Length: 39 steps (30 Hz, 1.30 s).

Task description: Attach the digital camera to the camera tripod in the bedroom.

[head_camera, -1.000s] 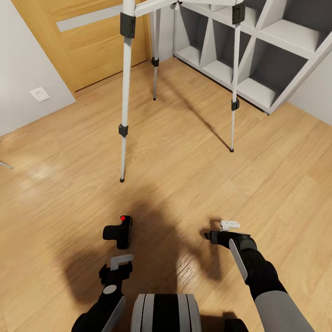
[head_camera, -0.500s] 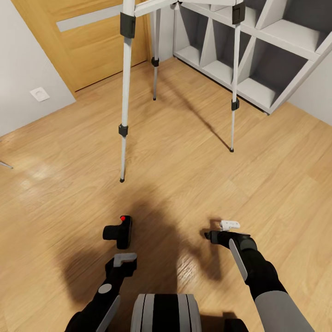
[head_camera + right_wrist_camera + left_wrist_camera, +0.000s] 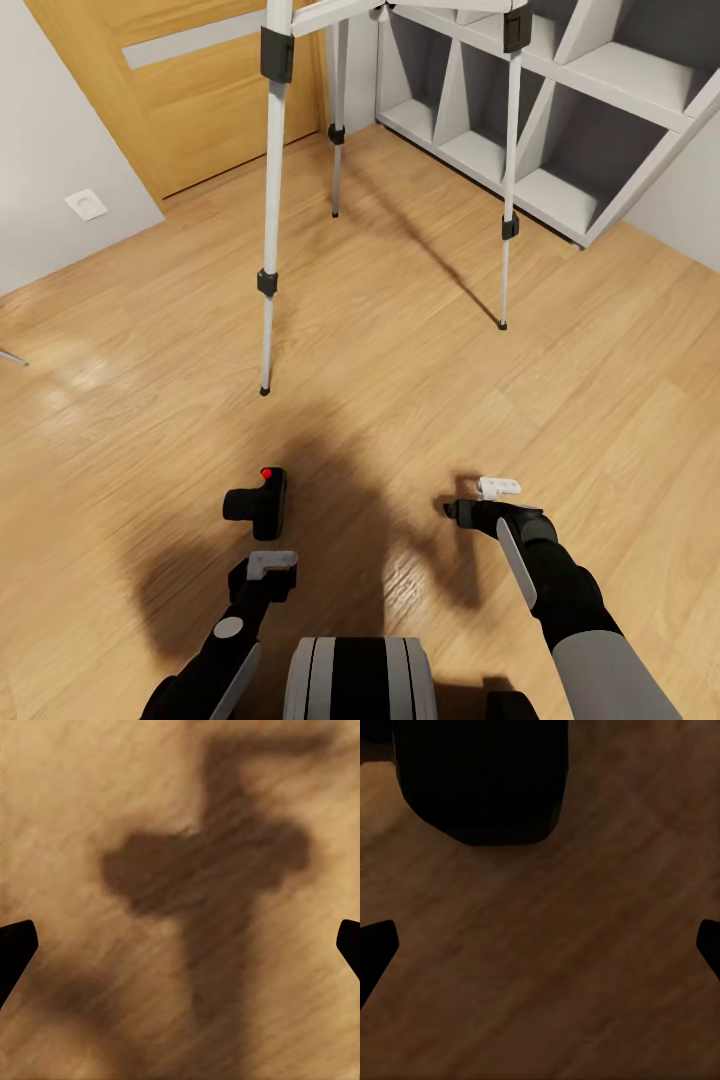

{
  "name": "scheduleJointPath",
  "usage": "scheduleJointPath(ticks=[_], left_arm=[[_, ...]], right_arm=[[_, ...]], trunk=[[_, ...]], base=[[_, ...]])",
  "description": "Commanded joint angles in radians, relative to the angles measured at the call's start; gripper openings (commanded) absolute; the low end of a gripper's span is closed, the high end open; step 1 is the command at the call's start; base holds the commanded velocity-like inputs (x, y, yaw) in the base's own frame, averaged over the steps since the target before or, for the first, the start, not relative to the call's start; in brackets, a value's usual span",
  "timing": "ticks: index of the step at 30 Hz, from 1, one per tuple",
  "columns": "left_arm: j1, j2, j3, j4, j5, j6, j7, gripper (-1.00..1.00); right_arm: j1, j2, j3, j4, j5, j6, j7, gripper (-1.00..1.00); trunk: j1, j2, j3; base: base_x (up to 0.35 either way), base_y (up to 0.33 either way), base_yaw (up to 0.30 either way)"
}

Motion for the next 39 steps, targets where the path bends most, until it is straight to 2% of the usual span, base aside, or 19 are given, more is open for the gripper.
scheduleJointPath(ticks=[1,18,24,39], left_arm=[[0.000,0.001,-0.004,-0.002,0.009,0.003,0.008,1.00],[-0.001,0.000,0.002,-0.019,0.000,-0.008,0.010,1.00],[-0.001,0.002,0.005,-0.018,0.001,-0.009,0.011,1.00],[-0.001,0.002,0.042,-0.004,0.001,-0.010,0.011,1.00]], right_arm=[[0.000,0.000,-0.001,-0.001,-0.006,0.005,0.001,1.00],[0.000,0.002,-0.001,-0.001,-0.006,0.004,0.001,1.00],[0.000,0.001,0.000,-0.001,-0.005,0.004,0.001,1.00],[0.000,0.000,-0.001,-0.001,-0.006,0.004,0.001,1.00]], trunk=[[0.000,0.000,-0.001],[0.000,0.000,-0.001],[0.000,0.000,-0.001],[0.000,0.000,-0.001]], base=[[0.000,0.000,0.000],[0.000,0.000,0.000],[0.218,0.000,0.000],[0.046,0.000,0.000]])
